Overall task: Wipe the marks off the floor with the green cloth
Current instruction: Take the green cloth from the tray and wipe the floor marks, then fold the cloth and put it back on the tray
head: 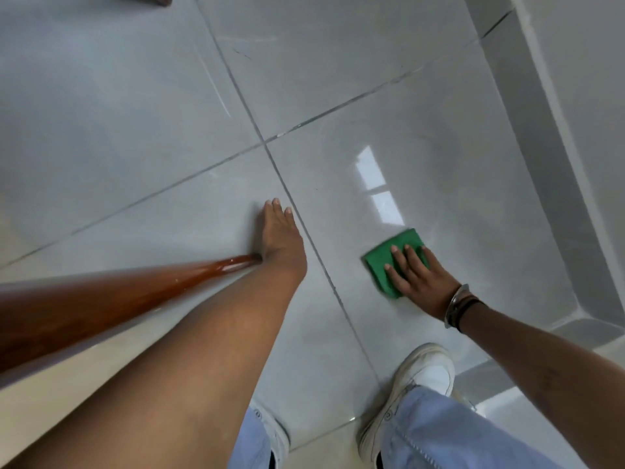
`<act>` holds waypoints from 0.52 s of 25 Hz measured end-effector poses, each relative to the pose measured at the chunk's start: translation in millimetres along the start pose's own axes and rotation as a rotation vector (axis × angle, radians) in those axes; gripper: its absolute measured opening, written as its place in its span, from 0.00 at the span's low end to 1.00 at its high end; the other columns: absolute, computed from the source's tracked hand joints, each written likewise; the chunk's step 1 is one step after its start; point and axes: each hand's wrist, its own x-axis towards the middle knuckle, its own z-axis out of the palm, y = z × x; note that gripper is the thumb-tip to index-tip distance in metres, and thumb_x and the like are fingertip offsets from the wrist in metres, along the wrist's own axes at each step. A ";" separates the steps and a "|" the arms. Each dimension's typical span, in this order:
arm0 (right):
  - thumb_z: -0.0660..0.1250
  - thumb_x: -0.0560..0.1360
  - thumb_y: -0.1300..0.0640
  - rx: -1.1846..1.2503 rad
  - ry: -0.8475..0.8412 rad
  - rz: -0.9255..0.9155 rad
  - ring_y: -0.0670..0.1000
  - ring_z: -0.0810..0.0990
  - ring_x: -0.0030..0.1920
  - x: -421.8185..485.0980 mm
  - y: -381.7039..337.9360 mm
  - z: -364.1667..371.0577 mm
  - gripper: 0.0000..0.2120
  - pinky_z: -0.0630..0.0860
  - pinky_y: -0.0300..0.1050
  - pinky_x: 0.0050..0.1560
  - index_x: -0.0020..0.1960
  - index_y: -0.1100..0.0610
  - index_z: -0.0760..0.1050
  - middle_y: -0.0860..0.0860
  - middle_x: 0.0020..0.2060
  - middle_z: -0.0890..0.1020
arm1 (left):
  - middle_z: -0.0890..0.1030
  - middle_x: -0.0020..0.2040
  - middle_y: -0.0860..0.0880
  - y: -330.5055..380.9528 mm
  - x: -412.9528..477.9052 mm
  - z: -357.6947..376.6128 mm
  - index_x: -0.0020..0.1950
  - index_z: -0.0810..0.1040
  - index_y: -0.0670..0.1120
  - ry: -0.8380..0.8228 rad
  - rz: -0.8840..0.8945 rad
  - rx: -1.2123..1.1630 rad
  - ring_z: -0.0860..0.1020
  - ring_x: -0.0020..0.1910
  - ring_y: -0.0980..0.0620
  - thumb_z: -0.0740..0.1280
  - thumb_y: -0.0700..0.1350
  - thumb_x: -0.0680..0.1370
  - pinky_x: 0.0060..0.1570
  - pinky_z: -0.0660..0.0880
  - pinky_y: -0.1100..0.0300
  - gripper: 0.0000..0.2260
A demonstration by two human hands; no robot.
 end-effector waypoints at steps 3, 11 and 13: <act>0.71 0.66 0.63 0.278 0.079 0.279 0.61 0.81 0.35 30.0 5.4 -33.9 0.11 0.78 0.55 0.43 0.48 0.60 0.78 0.61 0.42 0.84 | 0.71 0.72 0.41 -2.1 -32.2 -26.9 0.71 0.68 0.45 -0.068 0.082 -0.339 0.62 0.74 0.38 0.62 0.68 0.72 0.73 0.45 0.38 0.36; 0.61 0.59 0.64 2.486 0.137 1.483 0.56 0.76 0.32 -31.7 41.8 -338.0 0.07 0.73 0.42 0.36 0.35 0.60 0.76 0.56 0.32 0.77 | 0.79 0.43 0.48 -56.1 -271.7 -132.3 0.47 0.80 0.44 0.027 -0.151 -2.116 0.76 0.48 0.51 0.68 0.49 0.76 0.48 0.69 0.60 0.09; 0.63 0.55 0.60 2.735 0.102 1.185 0.59 0.80 0.41 -57.2 51.1 -421.0 0.25 0.76 0.52 0.48 0.50 0.64 0.79 0.60 0.41 0.81 | 0.81 0.40 0.46 -105.9 -324.2 -162.9 0.45 0.80 0.45 -0.077 -0.042 -2.273 0.78 0.40 0.51 0.72 0.57 0.70 0.43 0.72 0.57 0.15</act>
